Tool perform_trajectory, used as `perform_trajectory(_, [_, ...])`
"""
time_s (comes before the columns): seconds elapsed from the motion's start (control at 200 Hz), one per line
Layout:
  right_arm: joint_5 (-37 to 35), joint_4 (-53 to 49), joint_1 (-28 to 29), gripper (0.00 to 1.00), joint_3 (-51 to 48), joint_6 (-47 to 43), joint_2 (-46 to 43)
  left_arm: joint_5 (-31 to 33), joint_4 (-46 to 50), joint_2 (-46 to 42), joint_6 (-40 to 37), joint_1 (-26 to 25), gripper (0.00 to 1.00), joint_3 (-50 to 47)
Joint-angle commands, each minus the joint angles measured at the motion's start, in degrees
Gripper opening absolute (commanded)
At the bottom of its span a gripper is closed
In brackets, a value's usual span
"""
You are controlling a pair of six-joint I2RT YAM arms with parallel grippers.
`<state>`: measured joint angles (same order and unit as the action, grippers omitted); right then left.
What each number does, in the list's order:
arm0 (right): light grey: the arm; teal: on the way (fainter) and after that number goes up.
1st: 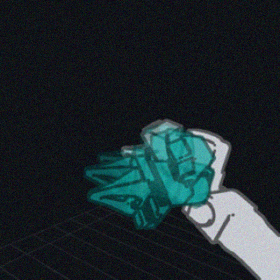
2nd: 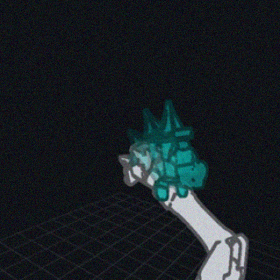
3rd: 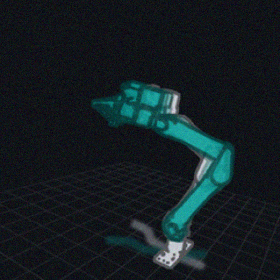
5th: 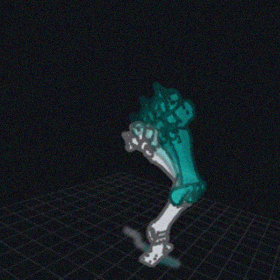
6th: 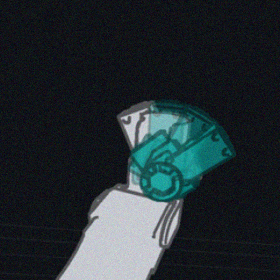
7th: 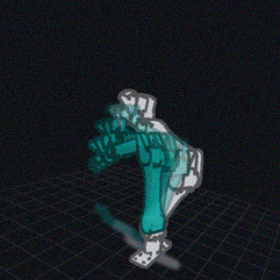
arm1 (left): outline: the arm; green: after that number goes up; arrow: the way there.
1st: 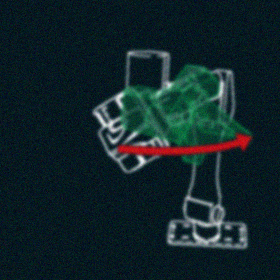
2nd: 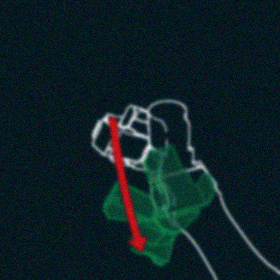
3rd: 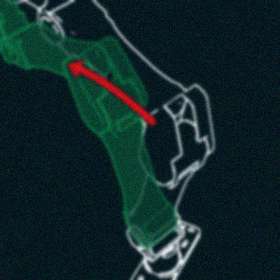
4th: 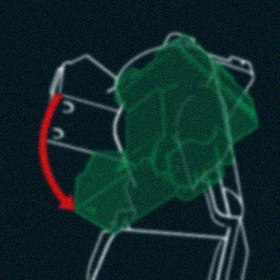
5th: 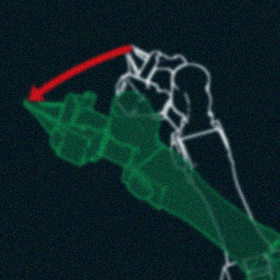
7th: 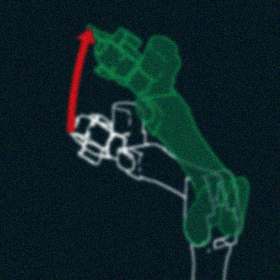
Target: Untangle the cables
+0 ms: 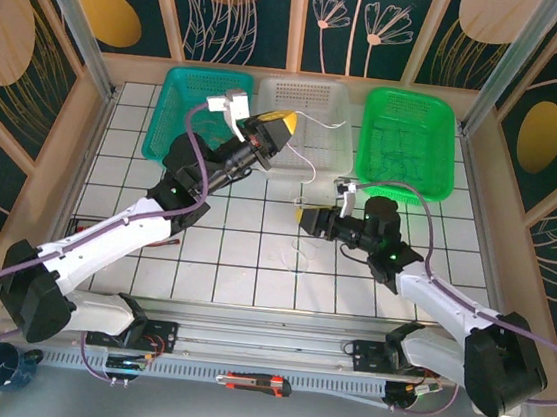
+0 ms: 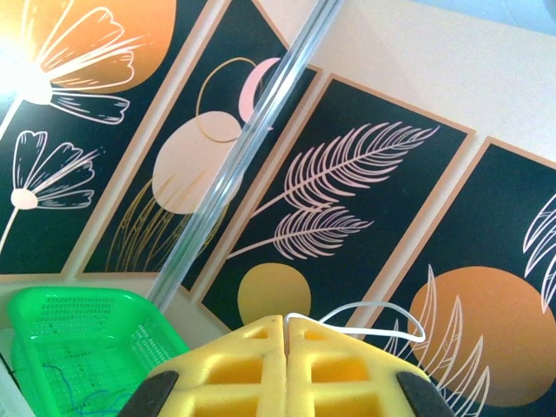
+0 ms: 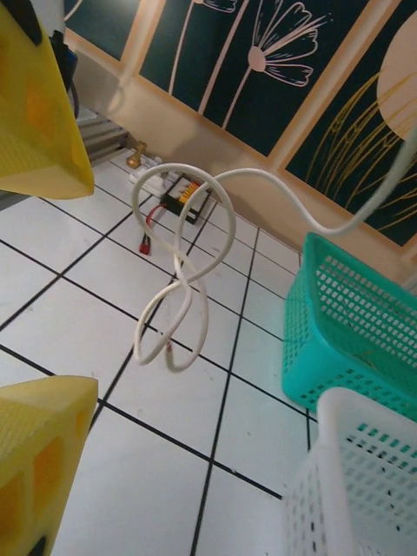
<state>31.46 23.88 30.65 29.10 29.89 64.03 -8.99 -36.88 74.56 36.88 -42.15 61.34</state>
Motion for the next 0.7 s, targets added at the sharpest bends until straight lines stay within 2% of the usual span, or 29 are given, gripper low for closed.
perform_trajectory(0.0, [2.0, 4.6, -1.3, 0.53, 0.0, -0.2, 0.7, -1.5, -2.9, 0.3, 1.0, 0.1, 0.0, 2.4])
perform_trajectory(0.405, [4.6, 8.4, -2.0, 0.52, 0.3, 1.4, 2.9, -1.7, -3.5, 0.6, 1.5, 0.2, 0.0, 3.1])
perform_trajectory(0.535, [5.6, 10.3, -2.0, 0.47, 0.3, 2.1, 3.8, -2.0, -4.3, 0.8, 2.3, 0.1, 0.0, 3.1])
perform_trajectory(0.616, [6.7, 12.0, -2.0, 0.34, 0.2, 2.7, 4.7, -2.1, -4.9, 1.0, 2.8, 0.1, 0.0, 3.0])
perform_trajectory(0.696, [7.7, 13.4, -2.1, 0.1, 0.1, 3.0, 5.4, -2.1, -5.5, 1.2, 3.0, 0.1, 0.0, 2.9])
